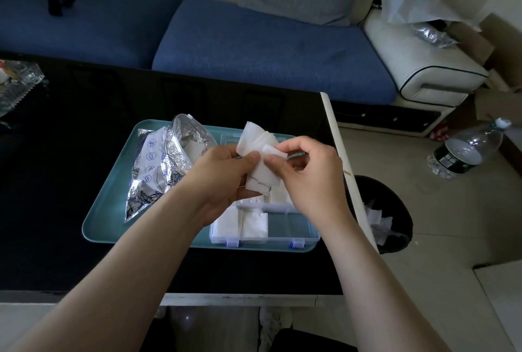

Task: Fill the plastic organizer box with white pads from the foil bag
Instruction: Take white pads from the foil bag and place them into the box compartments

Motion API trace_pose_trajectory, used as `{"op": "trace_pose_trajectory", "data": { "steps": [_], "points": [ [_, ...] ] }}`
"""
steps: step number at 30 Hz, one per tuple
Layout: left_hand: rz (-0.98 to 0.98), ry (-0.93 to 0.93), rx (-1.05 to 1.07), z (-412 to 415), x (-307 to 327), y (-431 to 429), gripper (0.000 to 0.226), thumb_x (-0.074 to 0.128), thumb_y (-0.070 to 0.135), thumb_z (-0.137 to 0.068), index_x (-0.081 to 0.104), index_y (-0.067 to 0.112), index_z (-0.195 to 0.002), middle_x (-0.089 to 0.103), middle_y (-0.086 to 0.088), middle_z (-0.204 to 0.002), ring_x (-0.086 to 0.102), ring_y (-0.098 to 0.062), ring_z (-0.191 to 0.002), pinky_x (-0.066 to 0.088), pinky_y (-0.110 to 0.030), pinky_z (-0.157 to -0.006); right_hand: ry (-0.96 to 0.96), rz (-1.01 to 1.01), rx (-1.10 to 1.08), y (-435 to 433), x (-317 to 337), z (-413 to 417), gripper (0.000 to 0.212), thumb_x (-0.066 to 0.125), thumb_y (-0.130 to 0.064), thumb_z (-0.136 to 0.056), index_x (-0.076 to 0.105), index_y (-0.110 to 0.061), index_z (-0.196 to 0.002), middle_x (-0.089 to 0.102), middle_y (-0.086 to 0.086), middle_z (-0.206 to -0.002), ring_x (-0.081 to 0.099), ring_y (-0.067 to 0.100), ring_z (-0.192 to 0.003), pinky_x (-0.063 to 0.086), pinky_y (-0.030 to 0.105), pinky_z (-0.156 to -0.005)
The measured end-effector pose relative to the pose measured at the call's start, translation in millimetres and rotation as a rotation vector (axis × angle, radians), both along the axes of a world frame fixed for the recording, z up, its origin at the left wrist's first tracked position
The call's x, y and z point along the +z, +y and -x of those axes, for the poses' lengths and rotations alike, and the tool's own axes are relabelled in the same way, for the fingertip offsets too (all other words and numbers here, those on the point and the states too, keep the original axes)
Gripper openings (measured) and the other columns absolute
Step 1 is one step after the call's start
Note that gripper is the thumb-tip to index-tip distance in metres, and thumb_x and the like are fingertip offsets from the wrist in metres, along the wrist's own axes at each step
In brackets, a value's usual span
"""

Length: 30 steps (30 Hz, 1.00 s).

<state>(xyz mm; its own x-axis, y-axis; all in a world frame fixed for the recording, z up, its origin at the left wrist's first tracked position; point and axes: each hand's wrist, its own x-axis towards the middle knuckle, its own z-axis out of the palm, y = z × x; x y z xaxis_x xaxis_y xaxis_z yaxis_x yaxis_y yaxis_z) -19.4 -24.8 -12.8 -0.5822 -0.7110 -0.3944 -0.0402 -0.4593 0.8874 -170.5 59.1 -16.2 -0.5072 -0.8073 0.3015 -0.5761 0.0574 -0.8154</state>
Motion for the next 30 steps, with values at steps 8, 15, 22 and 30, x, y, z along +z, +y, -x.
{"op": "trace_pose_trajectory", "data": {
  "steps": [8, 15, 22, 30],
  "points": [
    [-0.018, -0.016, 0.101, 2.5, -0.5, -0.4, 0.025, 0.062, 0.015, -0.106, 0.063, 0.002, -0.127, 0.073, -0.021, -0.119, 0.077, -0.034, -0.101, 0.065, -0.049, -0.086, -0.168, -0.037, -0.007, 3.5, 1.7, 4.5, 0.024, 0.091, -0.023, -0.083, 0.078, -0.026, -0.103, 0.076, -0.010, -0.087, 0.074, 0.007, -0.080, 0.065, 0.030, -0.073],
    [-0.045, -0.012, 0.095, 2.9, 1.4, -0.6, 0.027, 0.062, 0.021, -0.106, 0.064, 0.004, -0.127, 0.075, -0.019, -0.117, 0.078, -0.032, -0.101, 0.065, -0.045, -0.085, -0.197, -0.078, -0.001, 1.6, 0.5, 4.2, 0.028, 0.088, -0.018, -0.085, 0.080, -0.024, -0.111, 0.077, -0.007, -0.089, 0.074, 0.009, -0.080, 0.065, 0.032, -0.075],
    [-0.095, 0.023, 0.166, 2.7, 3.3, -2.6, 0.030, 0.057, 0.020, -0.108, 0.059, 0.002, -0.131, 0.075, -0.019, -0.119, 0.077, -0.032, -0.103, 0.066, -0.037, -0.074, -0.298, -0.082, -0.026, 3.9, -0.9, 10.2, 0.021, 0.083, -0.015, -0.090, 0.079, -0.032, -0.102, 0.077, -0.006, -0.089, 0.076, 0.013, -0.084, 0.065, 0.034, -0.079],
    [-0.018, -0.028, 0.172, 0.1, 5.3, -2.0, 0.029, 0.063, 0.021, -0.106, 0.062, 0.003, -0.129, 0.072, -0.016, -0.119, 0.076, -0.033, -0.103, 0.066, -0.038, -0.076, -0.480, -0.020, -0.009, 7.1, 9.9, 12.5, 0.029, 0.066, -0.003, -0.094, 0.078, -0.028, -0.104, 0.080, -0.004, -0.095, 0.075, 0.016, -0.092, 0.062, 0.030, -0.076]
  ]
}}
